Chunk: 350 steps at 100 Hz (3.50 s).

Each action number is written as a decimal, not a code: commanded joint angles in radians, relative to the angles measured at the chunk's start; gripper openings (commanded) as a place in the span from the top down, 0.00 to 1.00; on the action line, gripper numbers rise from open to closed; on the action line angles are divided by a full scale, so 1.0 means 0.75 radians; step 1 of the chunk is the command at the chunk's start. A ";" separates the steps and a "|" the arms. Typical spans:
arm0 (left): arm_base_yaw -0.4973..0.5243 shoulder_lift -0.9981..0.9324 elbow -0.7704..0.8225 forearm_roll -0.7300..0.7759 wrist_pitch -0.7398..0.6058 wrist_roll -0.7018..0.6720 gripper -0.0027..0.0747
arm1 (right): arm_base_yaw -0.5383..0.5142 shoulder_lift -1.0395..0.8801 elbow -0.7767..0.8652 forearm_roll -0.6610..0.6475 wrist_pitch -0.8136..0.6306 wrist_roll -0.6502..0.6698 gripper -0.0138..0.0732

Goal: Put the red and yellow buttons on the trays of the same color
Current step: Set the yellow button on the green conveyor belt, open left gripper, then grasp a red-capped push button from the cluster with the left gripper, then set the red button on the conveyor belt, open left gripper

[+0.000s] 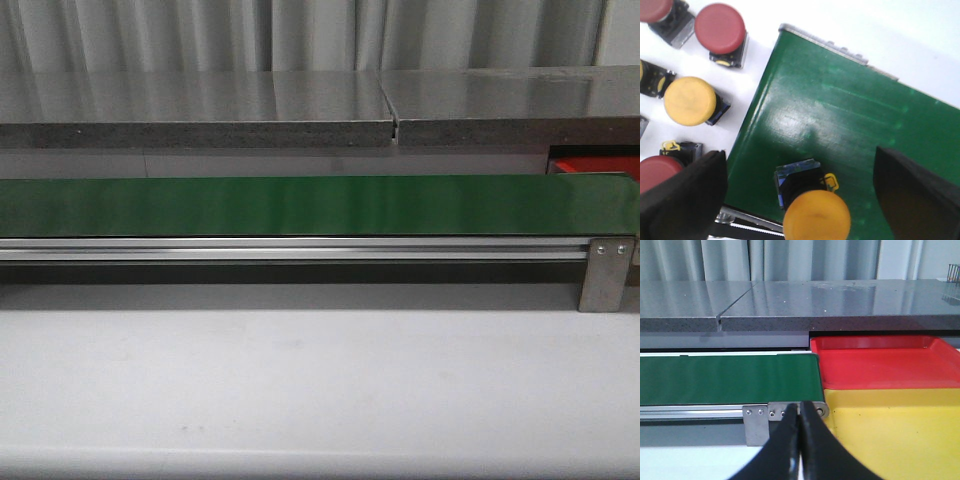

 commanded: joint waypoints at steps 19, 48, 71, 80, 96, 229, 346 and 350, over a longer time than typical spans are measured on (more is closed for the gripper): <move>0.038 -0.135 -0.094 -0.042 -0.027 0.003 0.21 | -0.008 -0.021 -0.030 -0.016 -0.100 -0.007 0.98; 0.204 -0.135 -0.017 -0.045 0.046 -0.014 0.21 | -0.008 -0.021 -0.030 -0.016 -0.100 -0.007 0.98; 0.276 -0.130 0.123 -0.045 0.004 -0.093 0.21 | -0.008 -0.021 -0.030 -0.016 -0.100 -0.007 0.98; 0.279 -0.115 0.139 -0.042 -0.009 -0.118 0.21 | -0.008 -0.021 -0.030 -0.016 -0.100 -0.007 0.98; 0.288 -0.056 0.139 -0.031 -0.008 -0.196 0.21 | -0.008 -0.021 -0.030 -0.016 -0.100 -0.007 0.98; 0.285 0.074 0.137 0.029 -0.056 -0.357 0.70 | -0.008 -0.021 -0.030 -0.016 -0.099 -0.007 0.98; 0.005 -0.180 0.137 0.020 -0.129 -0.127 0.70 | -0.008 -0.021 -0.030 -0.016 -0.099 -0.007 0.98; 0.005 -0.164 0.137 0.017 -0.125 -0.127 0.70 | -0.008 -0.021 -0.030 -0.016 -0.098 -0.007 0.98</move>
